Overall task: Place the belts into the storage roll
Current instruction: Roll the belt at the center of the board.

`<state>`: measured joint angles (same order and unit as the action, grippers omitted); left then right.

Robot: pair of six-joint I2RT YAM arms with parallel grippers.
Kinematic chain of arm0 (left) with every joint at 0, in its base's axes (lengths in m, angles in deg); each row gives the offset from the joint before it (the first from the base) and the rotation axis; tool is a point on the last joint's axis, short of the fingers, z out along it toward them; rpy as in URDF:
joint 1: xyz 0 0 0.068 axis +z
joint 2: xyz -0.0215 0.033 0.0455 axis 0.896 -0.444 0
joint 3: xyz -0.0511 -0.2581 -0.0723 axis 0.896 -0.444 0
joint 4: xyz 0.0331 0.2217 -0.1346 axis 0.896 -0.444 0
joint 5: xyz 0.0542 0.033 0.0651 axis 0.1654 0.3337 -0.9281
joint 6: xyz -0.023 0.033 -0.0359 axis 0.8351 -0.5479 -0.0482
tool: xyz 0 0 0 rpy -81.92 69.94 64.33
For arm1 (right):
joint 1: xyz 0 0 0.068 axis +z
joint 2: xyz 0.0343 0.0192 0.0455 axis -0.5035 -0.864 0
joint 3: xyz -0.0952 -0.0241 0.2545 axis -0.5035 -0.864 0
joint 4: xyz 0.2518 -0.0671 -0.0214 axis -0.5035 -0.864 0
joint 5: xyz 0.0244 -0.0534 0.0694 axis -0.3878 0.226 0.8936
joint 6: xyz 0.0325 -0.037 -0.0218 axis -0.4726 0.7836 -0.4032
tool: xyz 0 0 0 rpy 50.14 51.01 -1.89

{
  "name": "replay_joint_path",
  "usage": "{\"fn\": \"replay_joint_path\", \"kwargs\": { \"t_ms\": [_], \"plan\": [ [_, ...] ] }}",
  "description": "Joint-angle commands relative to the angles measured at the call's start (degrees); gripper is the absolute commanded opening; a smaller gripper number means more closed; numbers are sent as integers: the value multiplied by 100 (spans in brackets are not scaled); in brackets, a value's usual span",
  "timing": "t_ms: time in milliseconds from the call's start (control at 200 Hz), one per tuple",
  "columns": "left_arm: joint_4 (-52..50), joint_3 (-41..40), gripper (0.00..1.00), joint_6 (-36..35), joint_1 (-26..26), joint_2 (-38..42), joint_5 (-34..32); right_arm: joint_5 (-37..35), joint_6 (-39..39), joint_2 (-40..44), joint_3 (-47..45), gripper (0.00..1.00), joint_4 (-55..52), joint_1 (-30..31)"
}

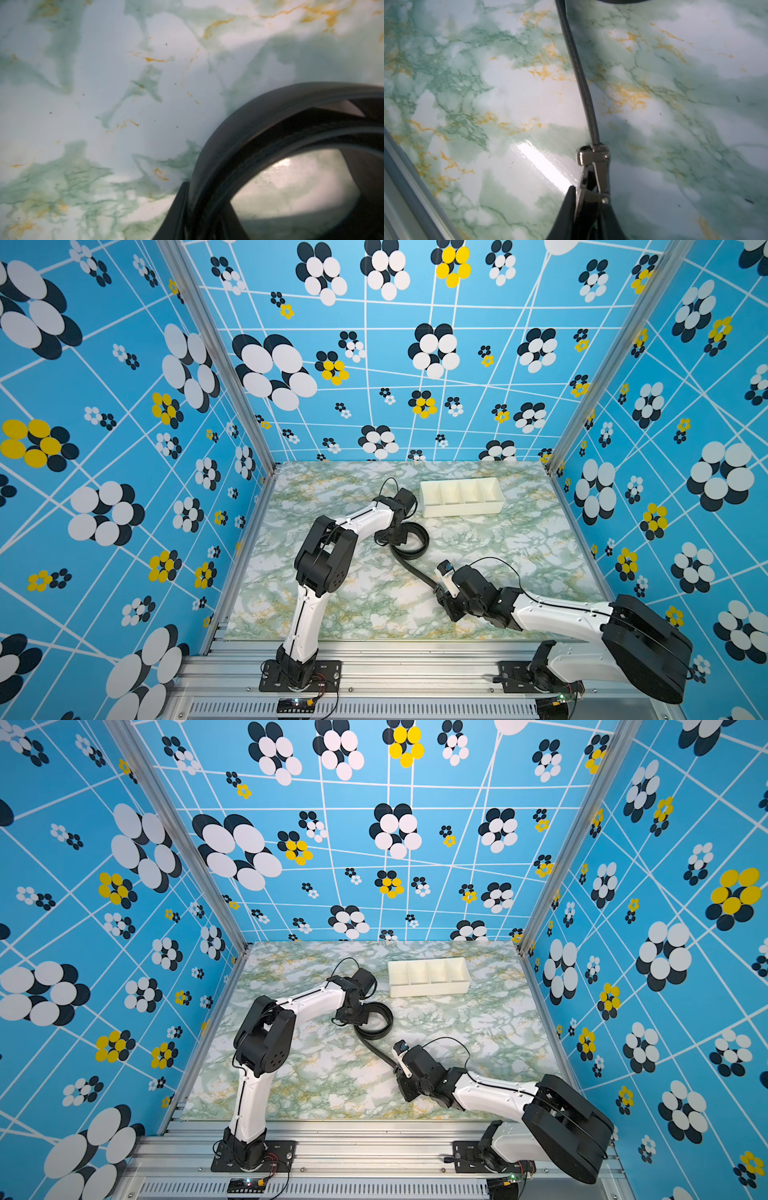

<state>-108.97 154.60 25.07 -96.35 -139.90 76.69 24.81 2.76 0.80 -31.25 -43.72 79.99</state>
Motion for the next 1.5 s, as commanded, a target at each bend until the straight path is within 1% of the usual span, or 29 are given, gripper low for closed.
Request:
{"fn": "replay_joint_path", "kwargs": {
  "t_ms": [0, 95, 260, 505, 695, 1084, 1124, 1219, 1284, 1434, 1494],
  "plan": [
    [-319, -275, 23, -198, 72, -513, -257, -556, -342, 302, -183, 0, -421, 18],
    [-329, -271, 23, -224, 72, -525, -259, -795, -520, 499, -298, 0, -433, 17],
    [-337, -272, 23, -260, 72, -578, -248, -1225, -875, 585, -344, 0, -601, 18],
    [-329, -414, 22, -339, 104, -516, -284, -2049, -1457, 770, -331, 0, -911, -34],
    [-210, -595, 22, -336, 227, -469, -172, -2298, -1781, 659, -243, 0, -1128, -177],
    [-206, -612, 22, -395, 283, -481, -158, -2872, -2423, 811, -177, 0, -1684, -286],
    [-177, -637, 20, -421, 283, -463, -138, -2866, -2429, 806, -169, 0, -1680, -305],
    [-47, -766, 10, -509, 272, -391, -32, -2758, -2345, 702, -98, 0, -1618, -380],
    [66, -906, 6, -585, 219, -319, 36, -2705, -2279, 562, 59, 0, -1684, -475],
    [128, -1128, 3, -667, 155, -265, 101, -2342, -1721, 223, 682, 0, -1777, -837],
    [176, -1223, 1, -712, 113, -247, 101, -2333, -1536, -47, 950, 0, -1885, -946]
  ]
}}
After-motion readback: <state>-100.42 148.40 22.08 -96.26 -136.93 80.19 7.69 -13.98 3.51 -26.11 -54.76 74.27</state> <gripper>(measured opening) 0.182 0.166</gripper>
